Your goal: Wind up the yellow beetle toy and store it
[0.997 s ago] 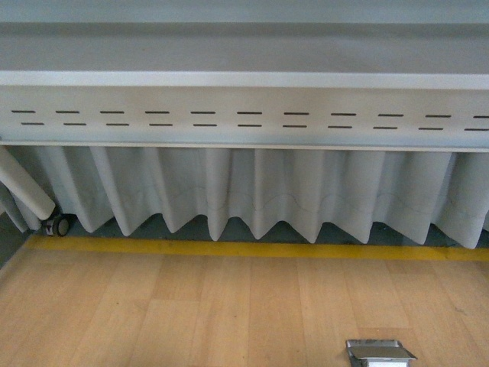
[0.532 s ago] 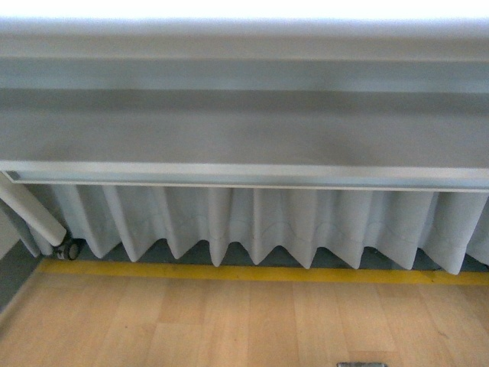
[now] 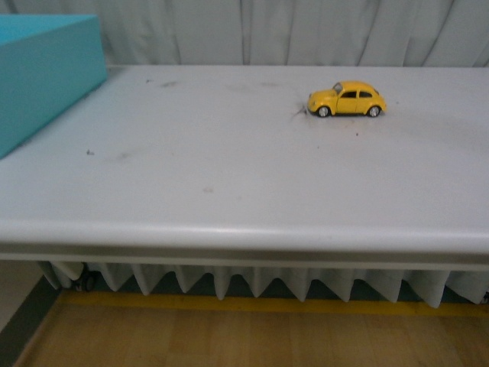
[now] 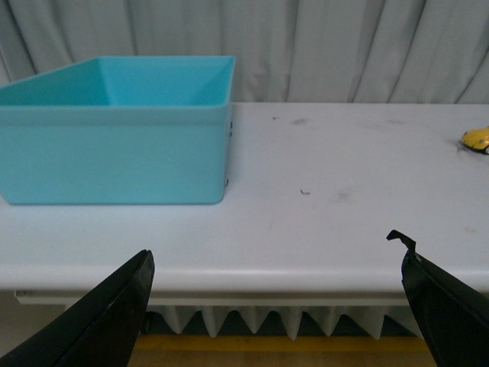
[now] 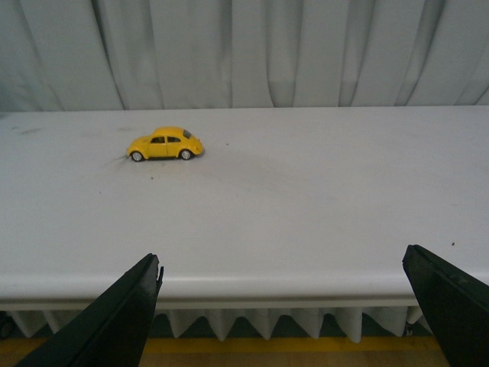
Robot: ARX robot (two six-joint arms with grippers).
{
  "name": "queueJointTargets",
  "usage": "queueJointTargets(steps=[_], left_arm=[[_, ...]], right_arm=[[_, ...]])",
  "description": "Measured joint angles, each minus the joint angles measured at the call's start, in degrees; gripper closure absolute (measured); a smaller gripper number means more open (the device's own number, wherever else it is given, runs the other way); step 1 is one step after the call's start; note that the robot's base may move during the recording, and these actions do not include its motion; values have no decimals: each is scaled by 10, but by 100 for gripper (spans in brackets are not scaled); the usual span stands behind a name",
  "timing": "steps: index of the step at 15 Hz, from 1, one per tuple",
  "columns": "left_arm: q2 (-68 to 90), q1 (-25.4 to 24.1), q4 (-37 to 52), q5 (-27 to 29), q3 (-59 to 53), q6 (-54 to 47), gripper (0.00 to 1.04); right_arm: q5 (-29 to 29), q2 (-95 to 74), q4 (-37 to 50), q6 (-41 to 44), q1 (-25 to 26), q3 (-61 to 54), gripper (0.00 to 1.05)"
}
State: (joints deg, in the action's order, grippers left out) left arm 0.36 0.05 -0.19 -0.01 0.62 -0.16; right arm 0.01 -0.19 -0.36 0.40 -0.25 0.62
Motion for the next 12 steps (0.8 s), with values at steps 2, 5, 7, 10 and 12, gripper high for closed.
queueJointTargets(steps=[2,5,7,10,12], left_arm=[[0,0,-1,0,0,1,7],[0,0,0,1,0,2,7],[0,0,1,0,0,2,7],[0,0,2,0,0,2,7],[0,0,1,0,0,2,7]], right_arm=[[0,0,1,0,0,0,6],[0,0,2,0,0,0,6],[0,0,3,0,0,0,6],[0,0,5,0,0,0,6],[0,0,2,0,0,0,6]])
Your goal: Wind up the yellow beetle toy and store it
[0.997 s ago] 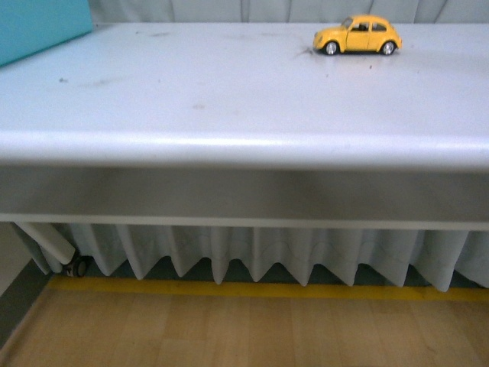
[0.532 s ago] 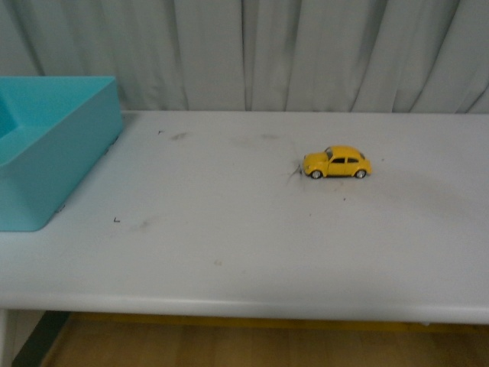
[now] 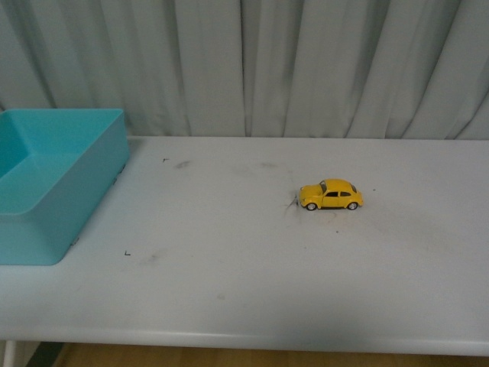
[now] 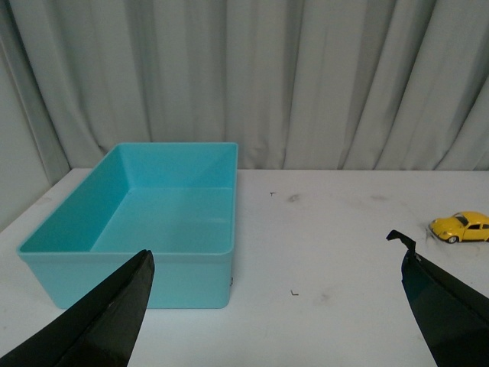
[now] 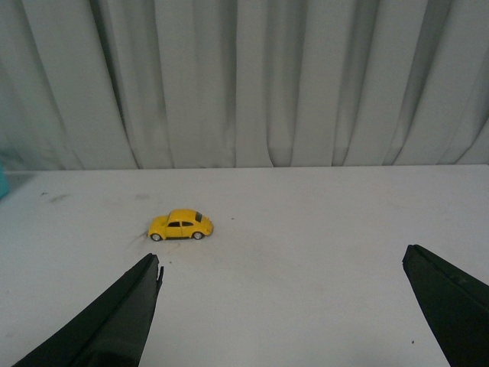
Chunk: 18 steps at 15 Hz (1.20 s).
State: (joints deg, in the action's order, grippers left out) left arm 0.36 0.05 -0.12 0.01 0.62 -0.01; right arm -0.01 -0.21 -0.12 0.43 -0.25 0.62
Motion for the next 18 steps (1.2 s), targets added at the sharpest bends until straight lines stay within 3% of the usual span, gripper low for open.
queueJointTargets(steps=[18], left_arm=[[0,0,-1,0,0,0,7]], right_arm=[[0,0,-1,0,0,0,6]])
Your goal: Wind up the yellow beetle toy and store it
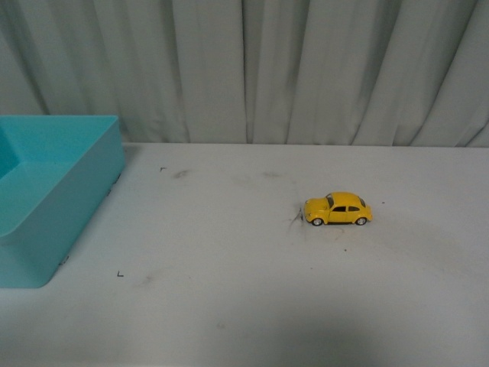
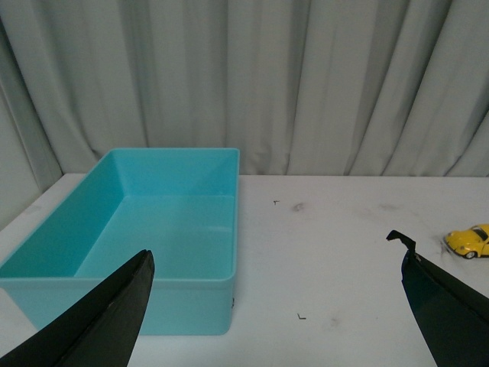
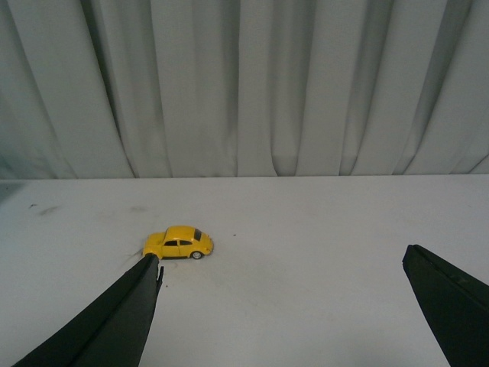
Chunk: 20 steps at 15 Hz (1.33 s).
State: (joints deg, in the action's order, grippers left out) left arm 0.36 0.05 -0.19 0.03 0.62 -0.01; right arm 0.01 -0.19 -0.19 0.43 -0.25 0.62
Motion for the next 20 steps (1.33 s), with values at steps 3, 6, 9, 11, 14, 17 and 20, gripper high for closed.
queueJointTargets(steps=[3,6,9,11,14,17,20], left_arm=[[0,0,0,0,0,0,7],[0,0,0,0,0,0,7],[0,0,0,0,0,0,7],[0,0,0,0,0,0,7],[0,0,0,0,0,0,7],[0,0,0,0,0,0,7],[0,0,0,0,0,0,7]], right_arm=[[0,0,0,0,0,0,6],[0,0,-1,0,0,0,6],[0,0,0,0,0,0,6],[0,0,-1,0,0,0,6],[0,0,0,0,0,0,6],[0,0,-1,0,0,0,6],[0,0,-1,0,0,0,6]])
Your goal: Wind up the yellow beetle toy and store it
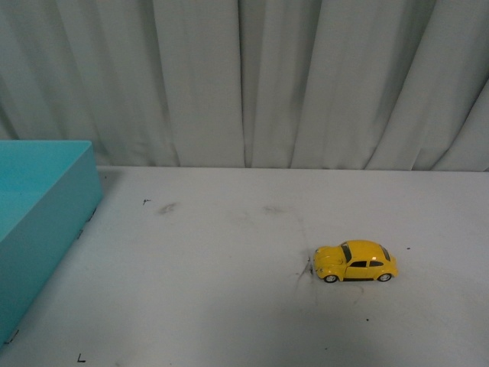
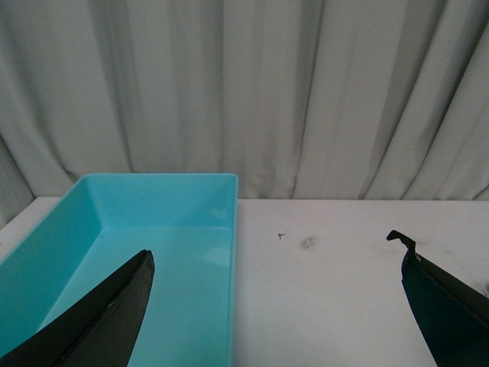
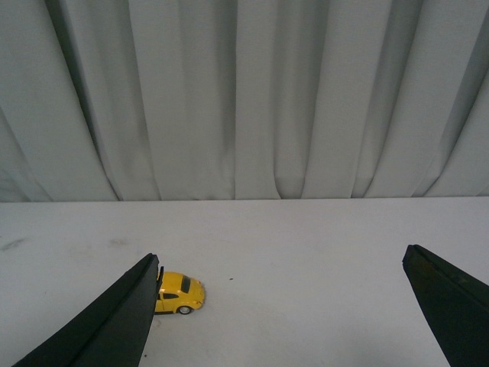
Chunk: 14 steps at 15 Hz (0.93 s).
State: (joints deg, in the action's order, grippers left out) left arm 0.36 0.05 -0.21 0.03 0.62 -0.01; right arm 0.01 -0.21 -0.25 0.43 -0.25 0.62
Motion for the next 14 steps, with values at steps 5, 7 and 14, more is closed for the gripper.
queueJointTargets(steps=[5,7,14], left_arm=[[0,0,0,0,0,0,7],[0,0,0,0,0,0,7],[0,0,0,0,0,0,7]], right_arm=[[-276,-345,212,-159,196,86,6],[-255,-727,470,-156,194,264,6],[-475,-1103,339,120,39,595,6]])
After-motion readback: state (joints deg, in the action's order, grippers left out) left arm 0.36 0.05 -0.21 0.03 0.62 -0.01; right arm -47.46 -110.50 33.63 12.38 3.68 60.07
